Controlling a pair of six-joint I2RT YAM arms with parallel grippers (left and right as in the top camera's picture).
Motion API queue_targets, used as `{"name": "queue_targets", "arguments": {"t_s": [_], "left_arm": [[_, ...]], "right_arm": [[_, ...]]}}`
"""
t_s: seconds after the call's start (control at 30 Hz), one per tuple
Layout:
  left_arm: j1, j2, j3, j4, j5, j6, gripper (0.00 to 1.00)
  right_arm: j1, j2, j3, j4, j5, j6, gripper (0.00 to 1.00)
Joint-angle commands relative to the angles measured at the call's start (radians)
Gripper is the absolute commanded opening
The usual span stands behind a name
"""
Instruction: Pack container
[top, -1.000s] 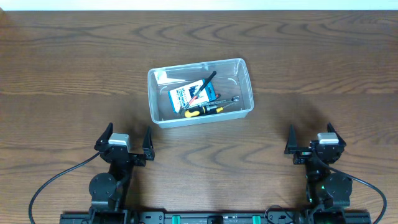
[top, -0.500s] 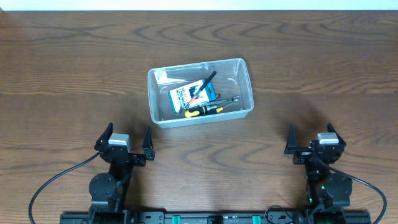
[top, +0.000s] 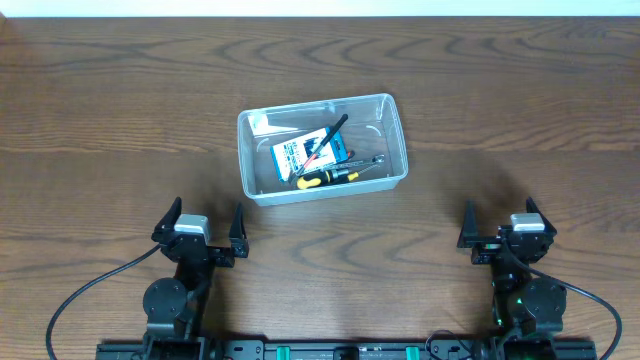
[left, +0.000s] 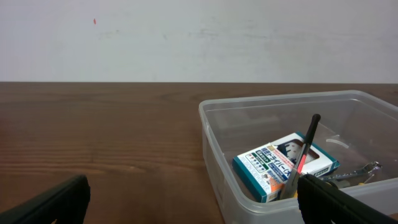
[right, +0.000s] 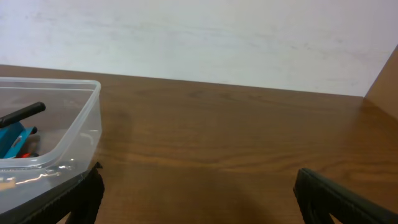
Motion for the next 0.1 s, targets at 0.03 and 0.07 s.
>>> {"name": "queue_targets", "arguments": {"t_s": [0.03, 0.07], "left_arm": [[-0.005, -0.007, -0.013, -0.037, 0.040, 0.005, 0.98], [-0.005, -0.007, -0.013, -0.037, 0.040, 0.005, 0.98]], "right_arm": [[-0.007, -0.007, -0.005, -0.001, 0.007, 0.016, 0.99], [-0.007, -0.007, -0.005, -0.001, 0.007, 0.016, 0.99]]}}
